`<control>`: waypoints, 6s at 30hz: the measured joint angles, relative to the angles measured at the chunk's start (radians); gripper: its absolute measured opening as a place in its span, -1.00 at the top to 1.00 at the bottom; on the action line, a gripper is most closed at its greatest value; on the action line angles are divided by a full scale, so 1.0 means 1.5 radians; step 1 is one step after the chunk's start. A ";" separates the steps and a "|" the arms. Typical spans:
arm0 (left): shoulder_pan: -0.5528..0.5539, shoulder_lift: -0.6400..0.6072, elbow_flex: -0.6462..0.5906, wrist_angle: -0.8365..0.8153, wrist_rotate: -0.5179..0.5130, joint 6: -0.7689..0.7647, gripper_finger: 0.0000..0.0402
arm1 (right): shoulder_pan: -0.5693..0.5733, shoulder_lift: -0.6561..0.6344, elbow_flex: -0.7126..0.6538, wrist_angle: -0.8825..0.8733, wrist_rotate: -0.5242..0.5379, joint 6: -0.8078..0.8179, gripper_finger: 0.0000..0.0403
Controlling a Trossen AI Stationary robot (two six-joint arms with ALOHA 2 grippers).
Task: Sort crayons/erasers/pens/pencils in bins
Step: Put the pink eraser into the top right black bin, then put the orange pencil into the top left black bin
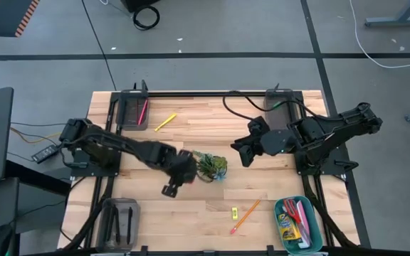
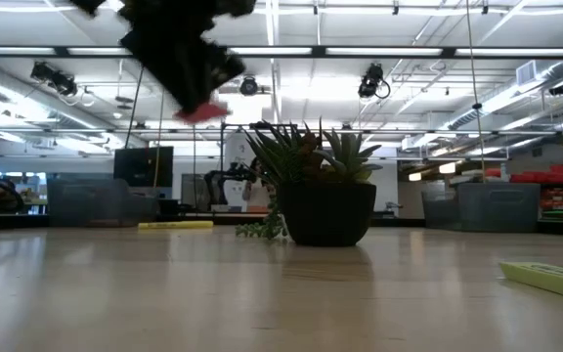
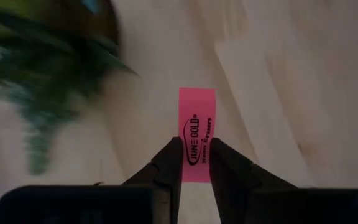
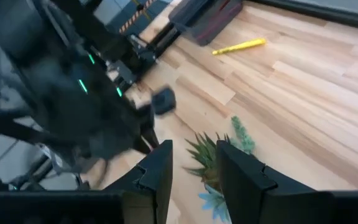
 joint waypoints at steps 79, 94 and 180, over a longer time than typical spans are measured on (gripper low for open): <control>0.150 -0.001 0.373 0.038 -0.121 -0.047 0.50 | -0.091 0.010 0.001 0.077 -0.010 0.304 0.89; 0.211 -0.095 0.373 -0.133 -0.186 -0.085 0.11 | -0.296 0.007 0.000 -0.230 -0.052 0.166 0.89; 0.312 -0.140 0.373 -0.203 -0.055 -0.340 0.37 | 0.081 0.004 -0.180 -0.051 -0.400 -0.134 -0.08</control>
